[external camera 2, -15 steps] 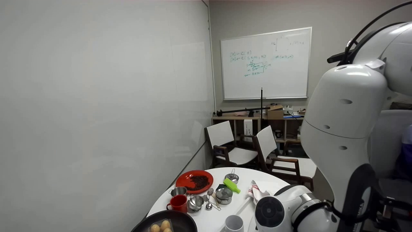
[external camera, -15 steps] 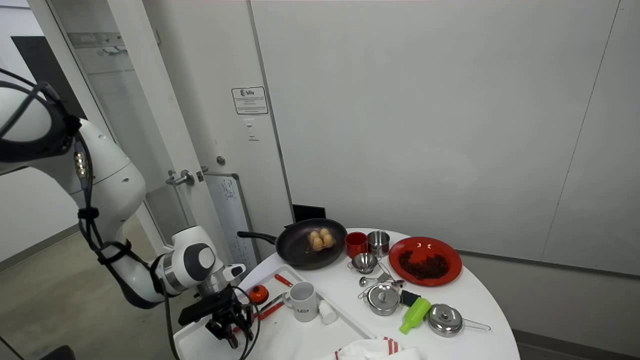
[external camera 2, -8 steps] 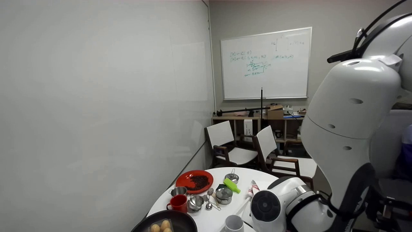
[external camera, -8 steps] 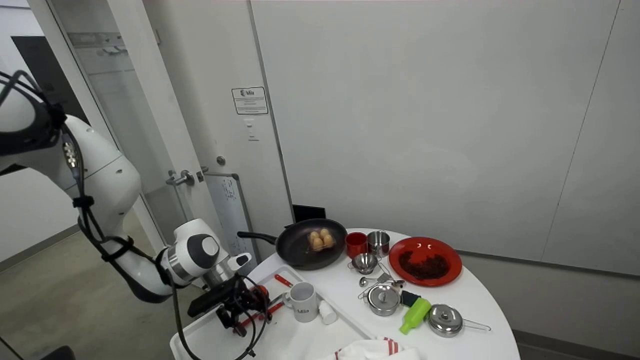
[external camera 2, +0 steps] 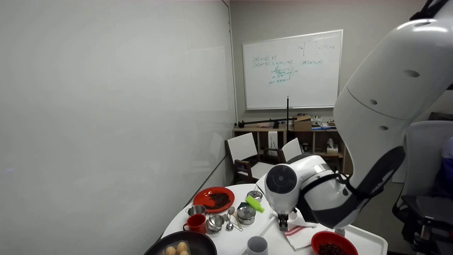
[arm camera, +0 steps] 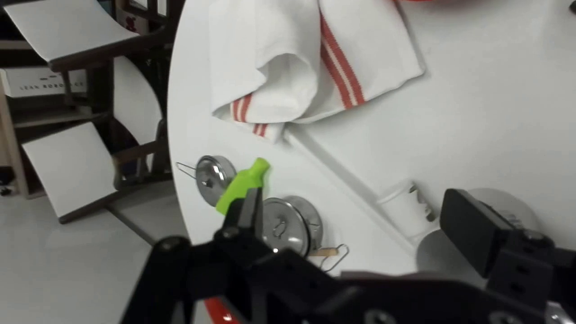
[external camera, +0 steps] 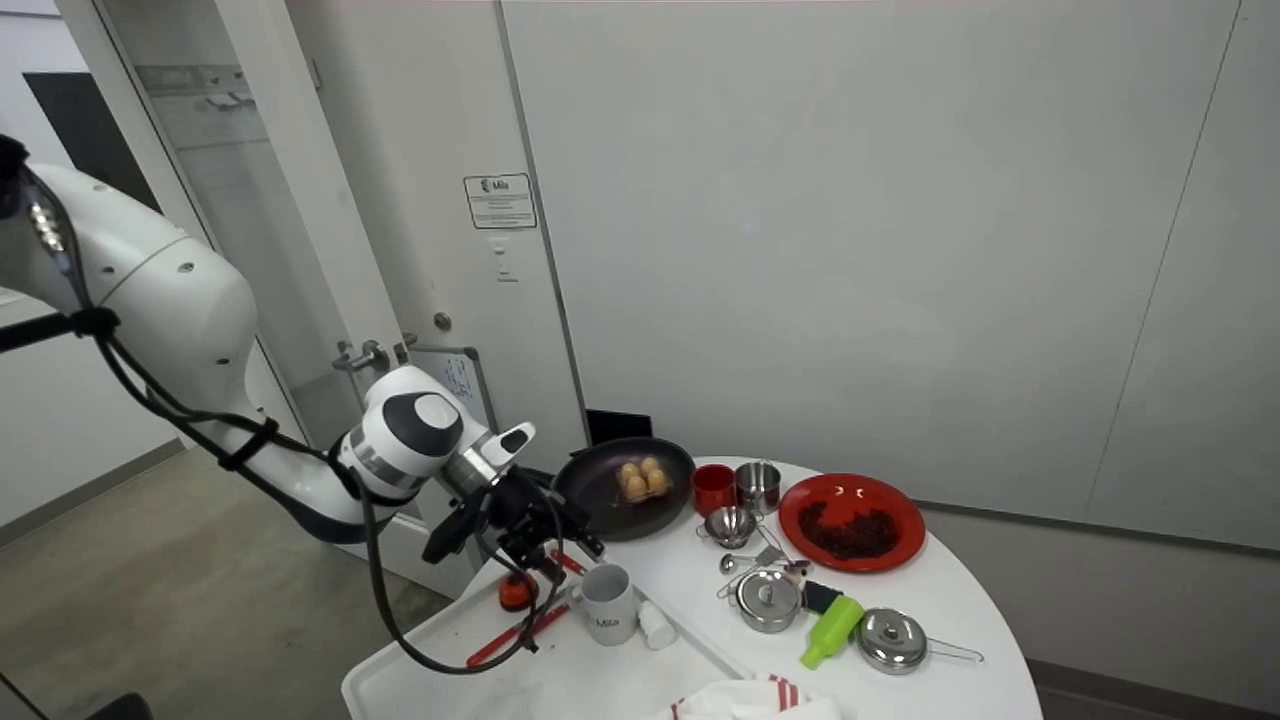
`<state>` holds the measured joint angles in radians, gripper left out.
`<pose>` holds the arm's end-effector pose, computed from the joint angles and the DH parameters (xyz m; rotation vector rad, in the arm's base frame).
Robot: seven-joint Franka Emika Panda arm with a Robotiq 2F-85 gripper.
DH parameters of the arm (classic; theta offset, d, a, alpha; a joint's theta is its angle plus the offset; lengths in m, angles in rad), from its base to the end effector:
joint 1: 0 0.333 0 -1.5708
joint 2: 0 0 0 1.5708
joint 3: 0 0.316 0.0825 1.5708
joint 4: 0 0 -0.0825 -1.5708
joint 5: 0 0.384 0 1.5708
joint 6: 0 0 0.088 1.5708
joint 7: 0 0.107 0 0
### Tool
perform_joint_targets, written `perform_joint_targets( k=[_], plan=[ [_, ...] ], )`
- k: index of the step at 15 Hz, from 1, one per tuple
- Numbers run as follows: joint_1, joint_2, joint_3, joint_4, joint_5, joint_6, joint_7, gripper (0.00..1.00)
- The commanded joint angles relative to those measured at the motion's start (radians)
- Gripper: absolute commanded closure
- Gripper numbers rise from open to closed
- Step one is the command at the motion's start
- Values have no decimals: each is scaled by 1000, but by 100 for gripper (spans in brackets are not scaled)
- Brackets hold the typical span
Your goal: Pour the contents in the clear jug into the red bowl
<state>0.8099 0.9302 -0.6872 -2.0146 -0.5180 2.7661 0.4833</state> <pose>0.5722 0.0729 0.0716 2.3924 0.4315 0.1501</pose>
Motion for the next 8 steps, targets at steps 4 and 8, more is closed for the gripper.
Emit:
perform_joint_targets(
  k=[4, 8],
  plan=[
    [14, -194, -91, -132, 116, -65, 89, 0],
    [-3, -179, -99, -111, 102, -50, 101, 0]
  ],
)
